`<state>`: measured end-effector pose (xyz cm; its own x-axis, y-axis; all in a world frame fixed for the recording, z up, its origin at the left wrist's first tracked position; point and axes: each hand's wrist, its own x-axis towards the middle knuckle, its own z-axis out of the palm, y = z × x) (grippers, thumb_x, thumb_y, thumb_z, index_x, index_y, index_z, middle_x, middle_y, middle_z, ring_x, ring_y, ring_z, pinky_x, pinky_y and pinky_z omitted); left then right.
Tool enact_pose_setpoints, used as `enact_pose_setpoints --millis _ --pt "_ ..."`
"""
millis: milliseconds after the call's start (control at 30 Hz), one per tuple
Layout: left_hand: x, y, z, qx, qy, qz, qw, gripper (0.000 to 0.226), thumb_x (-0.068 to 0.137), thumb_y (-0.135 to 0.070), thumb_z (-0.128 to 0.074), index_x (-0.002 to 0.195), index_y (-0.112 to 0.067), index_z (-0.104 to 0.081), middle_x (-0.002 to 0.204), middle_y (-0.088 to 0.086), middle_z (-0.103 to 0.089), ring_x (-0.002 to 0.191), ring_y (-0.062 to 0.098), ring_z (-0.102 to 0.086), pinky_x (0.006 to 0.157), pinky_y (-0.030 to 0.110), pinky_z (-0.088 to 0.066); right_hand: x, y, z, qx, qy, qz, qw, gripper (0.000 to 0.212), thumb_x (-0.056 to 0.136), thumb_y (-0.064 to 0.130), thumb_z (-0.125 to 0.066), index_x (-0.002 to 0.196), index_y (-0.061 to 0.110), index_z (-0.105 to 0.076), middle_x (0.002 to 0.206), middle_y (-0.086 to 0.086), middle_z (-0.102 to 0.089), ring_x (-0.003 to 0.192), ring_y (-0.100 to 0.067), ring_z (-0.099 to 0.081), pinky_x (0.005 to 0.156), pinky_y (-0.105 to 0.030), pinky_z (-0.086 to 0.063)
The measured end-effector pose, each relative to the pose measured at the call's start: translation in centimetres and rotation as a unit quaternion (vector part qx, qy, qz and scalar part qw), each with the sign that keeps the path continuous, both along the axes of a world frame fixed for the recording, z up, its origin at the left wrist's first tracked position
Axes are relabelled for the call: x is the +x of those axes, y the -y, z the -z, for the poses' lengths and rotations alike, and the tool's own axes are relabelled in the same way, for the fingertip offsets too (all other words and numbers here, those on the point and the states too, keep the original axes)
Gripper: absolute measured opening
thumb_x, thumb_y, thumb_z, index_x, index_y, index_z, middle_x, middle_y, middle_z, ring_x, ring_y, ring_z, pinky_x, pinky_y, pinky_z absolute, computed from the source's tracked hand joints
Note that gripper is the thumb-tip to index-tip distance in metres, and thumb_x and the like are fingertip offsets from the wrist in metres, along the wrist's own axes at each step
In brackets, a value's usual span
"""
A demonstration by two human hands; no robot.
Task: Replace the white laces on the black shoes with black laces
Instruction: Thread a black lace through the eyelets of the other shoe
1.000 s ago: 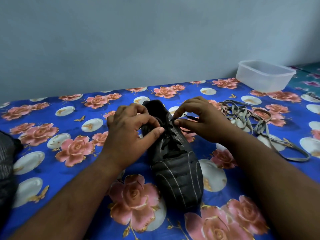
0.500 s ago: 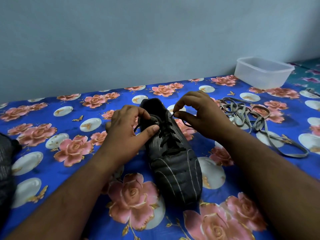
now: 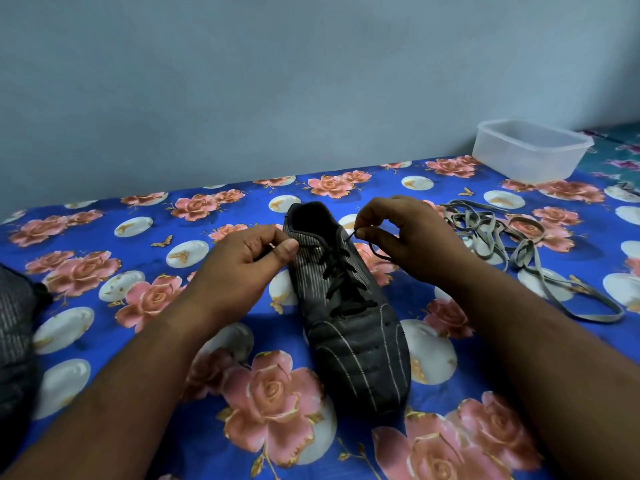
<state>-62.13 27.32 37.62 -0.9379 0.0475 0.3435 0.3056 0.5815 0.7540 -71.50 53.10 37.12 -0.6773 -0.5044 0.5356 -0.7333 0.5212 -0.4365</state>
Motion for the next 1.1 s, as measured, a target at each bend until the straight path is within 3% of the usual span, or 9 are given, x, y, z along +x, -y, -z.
enact_pose_setpoints --millis 67,167,300,433,533,667,733,967,1100 --pt "-0.2 0.5 0.0 -0.002 -0.006 -0.011 1.0 0.027 0.099 -0.038 -0.061 0.085 -0.017 -0.069 0.072 0.012 -0.062 0.061 0.02 -0.046 0.061 0.035 -0.038 -0.1 -0.1 -0.1 -0.005 -0.003 0.018 1.0 0.005 0.096 0.027 -0.068 0.097 0.022 -0.068 0.087 0.016 -0.064 0.086 -0.005 -0.055 0.071 -0.027 -0.042" --pt "-0.8 1.1 0.8 -0.002 -0.023 -0.047 0.999 0.021 0.099 -0.03 -0.063 0.081 -0.021 -0.068 0.061 -0.008 -0.055 0.056 0.006 -0.043 0.057 0.023 -0.036 -0.2 0.0 0.2 -0.026 0.014 0.028 0.999 0.008 0.096 0.028 -0.067 0.099 0.021 -0.067 0.084 0.019 -0.065 0.08 0.003 -0.059 0.071 -0.023 -0.043" --pt "-1.1 0.6 1.6 -0.021 -0.058 -0.1 0.993 0.021 0.098 -0.031 -0.065 0.08 -0.02 -0.066 0.061 -0.013 -0.058 0.057 0.007 -0.049 0.055 0.019 -0.037 0.0 0.5 0.6 -0.027 0.035 0.026 0.999 0.009 0.097 0.034 -0.065 0.1 0.025 -0.065 0.079 0.01 -0.067 0.078 -0.013 -0.062 0.072 -0.039 -0.052" --pt "-1.0 0.0 2.1 -0.062 -0.077 -0.147 0.984 0.024 0.097 -0.039 -0.063 0.081 -0.021 -0.061 0.057 -0.005 -0.056 0.053 0.012 -0.05 0.056 0.035 -0.042 0.4 0.3 0.4 -0.016 0.03 0.061 0.998 0.012 0.098 0.036 -0.063 0.097 0.024 -0.064 0.062 0.007 -0.057 0.059 -0.007 -0.052 0.054 -0.029 -0.036" --pt "-0.7 -0.5 1.7 -0.103 -0.054 -0.175 0.978 0.026 0.098 -0.045 -0.06 0.083 -0.023 -0.06 0.058 -0.005 -0.054 0.058 0.012 -0.052 0.054 0.033 -0.039 0.6 0.4 0.1 0.04 0.054 0.113 0.991 0.024 0.098 0.046 -0.061 0.094 0.023 -0.065 0.059 0.01 -0.052 0.059 -0.004 -0.048 0.052 -0.027 -0.028" --pt "0.1 -0.5 0.6 -0.157 0.023 -0.154 0.975 0.028 0.101 -0.045 -0.054 0.081 -0.024 -0.056 0.065 -0.006 -0.055 0.066 0.016 -0.052 0.06 0.036 -0.042 1.7 0.2 -1.6 0.145 0.096 0.138 0.975 0.029 0.098 0.052 -0.057 0.088 0.026 -0.064 0.073 0.011 -0.056 0.075 -0.015 -0.055 0.058 -0.029 -0.038" --pt "1.2 -0.3 -0.1 -0.168 0.051 -0.148 0.973 0.028 0.101 -0.043 -0.054 0.08 -0.025 -0.056 0.067 -0.005 -0.056 0.069 0.019 -0.054 0.066 0.039 -0.047 3.0 -0.2 -2.6 0.143 0.113 0.126 0.975 0.032 0.099 0.049 -0.057 0.087 0.021 -0.065 0.079 0.004 -0.062 0.077 -0.019 -0.058 0.066 -0.035 -0.046" --pt "9.9 -3.8 -1.6 -0.055 0.058 -0.101 0.992 0.02 0.1 -0.031 -0.06 0.082 -0.026 -0.066 0.065 -0.003 -0.065 0.063 0.014 -0.06 0.065 0.034 -0.048 11.3 -2.7 -3.6 0.001 0.215 0.069 0.974 0.024 0.102 0.032 -0.057 0.085 0.02 -0.068 0.058 0.008 -0.057 0.047 -0.001 -0.048 0.055 -0.026 -0.037" --pt "14.6 -7.2 -1.1 0.118 0.089 -0.074 0.986 0.016 0.101 -0.018 -0.059 0.091 -0.015 -0.071 0.063 -0.001 -0.063 0.044 0.005 -0.046 0.05 0.023 -0.038 17.0 -3.7 -3.8 -0.08 0.304 0.05 0.948 0.02 0.102 0.025 -0.059 0.09 0.012 -0.068 0.057 0.005 -0.061 0.049 -0.012 -0.047 0.051 -0.028 -0.042"
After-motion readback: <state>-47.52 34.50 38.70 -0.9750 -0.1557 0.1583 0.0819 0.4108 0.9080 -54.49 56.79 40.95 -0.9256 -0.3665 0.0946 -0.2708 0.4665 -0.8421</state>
